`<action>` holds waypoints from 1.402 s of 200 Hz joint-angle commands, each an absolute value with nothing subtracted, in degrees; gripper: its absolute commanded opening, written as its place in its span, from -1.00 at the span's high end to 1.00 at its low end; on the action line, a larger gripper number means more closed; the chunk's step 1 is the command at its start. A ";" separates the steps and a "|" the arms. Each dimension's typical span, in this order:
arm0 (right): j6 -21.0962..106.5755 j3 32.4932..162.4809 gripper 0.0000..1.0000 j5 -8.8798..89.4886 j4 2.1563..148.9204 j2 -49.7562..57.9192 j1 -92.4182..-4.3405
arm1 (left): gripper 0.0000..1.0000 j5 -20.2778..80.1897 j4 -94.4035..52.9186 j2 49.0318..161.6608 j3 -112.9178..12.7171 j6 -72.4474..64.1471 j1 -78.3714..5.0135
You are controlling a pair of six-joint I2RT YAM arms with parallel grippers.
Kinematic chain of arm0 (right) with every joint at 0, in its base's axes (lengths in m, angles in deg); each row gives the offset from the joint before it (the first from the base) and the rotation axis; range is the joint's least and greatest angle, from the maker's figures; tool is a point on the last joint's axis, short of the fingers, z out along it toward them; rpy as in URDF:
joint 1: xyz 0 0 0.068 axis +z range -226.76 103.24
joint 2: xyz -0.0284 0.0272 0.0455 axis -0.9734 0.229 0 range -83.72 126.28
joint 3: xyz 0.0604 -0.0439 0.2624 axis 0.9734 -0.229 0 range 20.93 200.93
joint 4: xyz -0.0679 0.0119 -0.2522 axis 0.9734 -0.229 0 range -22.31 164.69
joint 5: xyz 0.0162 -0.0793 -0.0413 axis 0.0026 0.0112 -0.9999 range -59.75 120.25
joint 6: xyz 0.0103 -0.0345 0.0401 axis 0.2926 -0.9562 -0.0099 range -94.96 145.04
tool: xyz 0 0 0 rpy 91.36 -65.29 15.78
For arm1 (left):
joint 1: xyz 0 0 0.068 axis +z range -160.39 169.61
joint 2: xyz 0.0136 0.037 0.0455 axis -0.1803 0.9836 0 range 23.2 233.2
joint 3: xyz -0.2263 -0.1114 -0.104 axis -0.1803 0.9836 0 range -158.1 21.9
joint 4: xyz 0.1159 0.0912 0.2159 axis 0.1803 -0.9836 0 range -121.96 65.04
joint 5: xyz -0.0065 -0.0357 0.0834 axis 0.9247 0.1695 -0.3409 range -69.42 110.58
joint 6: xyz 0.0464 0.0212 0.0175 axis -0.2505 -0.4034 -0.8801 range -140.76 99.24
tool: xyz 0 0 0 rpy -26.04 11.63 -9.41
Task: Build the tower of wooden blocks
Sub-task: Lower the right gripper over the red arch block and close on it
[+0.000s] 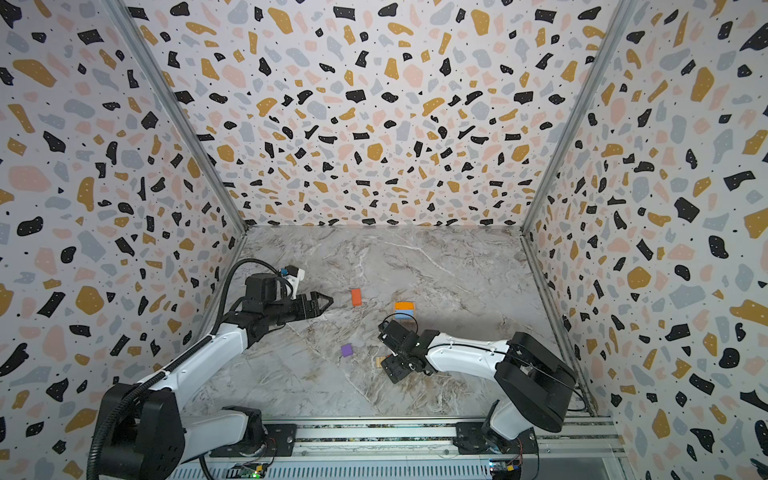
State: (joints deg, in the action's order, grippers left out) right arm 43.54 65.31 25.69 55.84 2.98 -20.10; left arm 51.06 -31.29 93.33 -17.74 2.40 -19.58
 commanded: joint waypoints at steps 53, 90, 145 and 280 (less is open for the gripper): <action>43.22 67.87 -0.41 24.36 55.98 3.93 -19.82 | -0.87 50.59 -30.77 93.24 -18.56 1.48 -19.88; 42.99 68.04 -0.32 24.11 55.79 3.86 -19.90 | -0.87 50.68 -30.78 93.19 -18.54 1.48 -19.88; 44.12 68.04 -0.25 24.19 55.07 3.61 -20.32 | -0.87 50.64 -30.80 93.13 -18.53 1.48 -19.88; 69.11 70.45 -0.30 24.53 47.82 4.69 -20.42 | -0.87 51.00 -30.32 93.25 -18.44 1.73 -19.88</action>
